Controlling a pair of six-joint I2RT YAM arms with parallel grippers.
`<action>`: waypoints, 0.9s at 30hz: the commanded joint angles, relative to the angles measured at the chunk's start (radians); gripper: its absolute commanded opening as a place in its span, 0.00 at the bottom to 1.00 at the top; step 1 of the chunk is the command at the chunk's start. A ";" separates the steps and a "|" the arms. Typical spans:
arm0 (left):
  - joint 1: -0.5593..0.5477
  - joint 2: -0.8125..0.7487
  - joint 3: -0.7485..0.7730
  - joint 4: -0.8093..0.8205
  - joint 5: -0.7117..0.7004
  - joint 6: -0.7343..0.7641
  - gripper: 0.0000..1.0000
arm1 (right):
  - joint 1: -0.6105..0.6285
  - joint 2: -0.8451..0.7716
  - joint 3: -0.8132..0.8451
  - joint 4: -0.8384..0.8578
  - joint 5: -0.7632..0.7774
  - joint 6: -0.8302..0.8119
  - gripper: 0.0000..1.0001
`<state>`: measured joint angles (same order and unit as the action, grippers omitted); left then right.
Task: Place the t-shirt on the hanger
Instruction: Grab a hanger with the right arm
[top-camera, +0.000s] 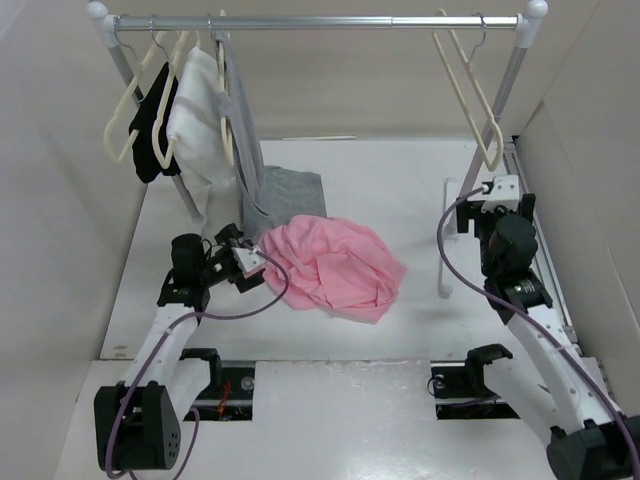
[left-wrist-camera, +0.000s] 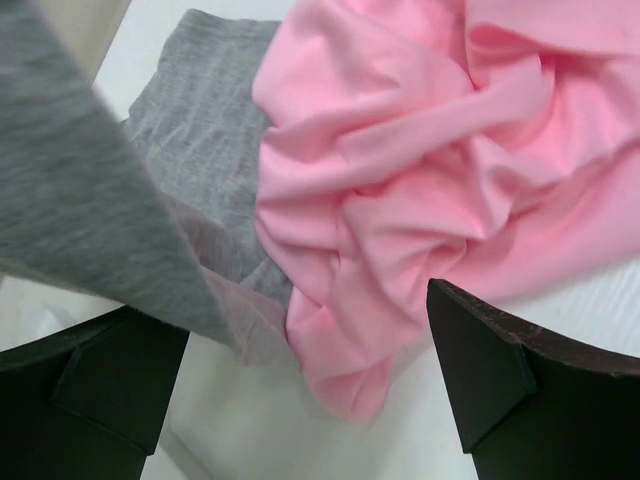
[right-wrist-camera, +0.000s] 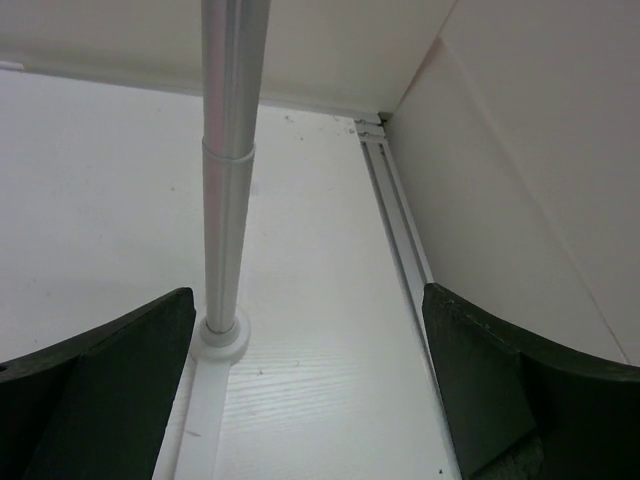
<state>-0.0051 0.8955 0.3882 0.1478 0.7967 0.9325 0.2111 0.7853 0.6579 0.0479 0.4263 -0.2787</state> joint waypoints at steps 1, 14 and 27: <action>-0.013 -0.050 0.063 -0.276 0.004 0.303 0.99 | 0.010 -0.109 0.043 -0.043 0.017 -0.010 1.00; -0.116 -0.207 0.213 -0.777 -0.267 0.718 0.99 | 0.010 -0.237 0.202 -0.284 -0.014 0.052 0.82; -0.236 -0.161 0.347 -0.672 -0.218 0.120 0.99 | 0.001 -0.008 0.865 -0.523 0.054 0.053 0.73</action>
<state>-0.2218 0.7002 0.7006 -0.5137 0.5716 1.1713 0.2108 0.7864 1.4063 -0.4637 0.4496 -0.2199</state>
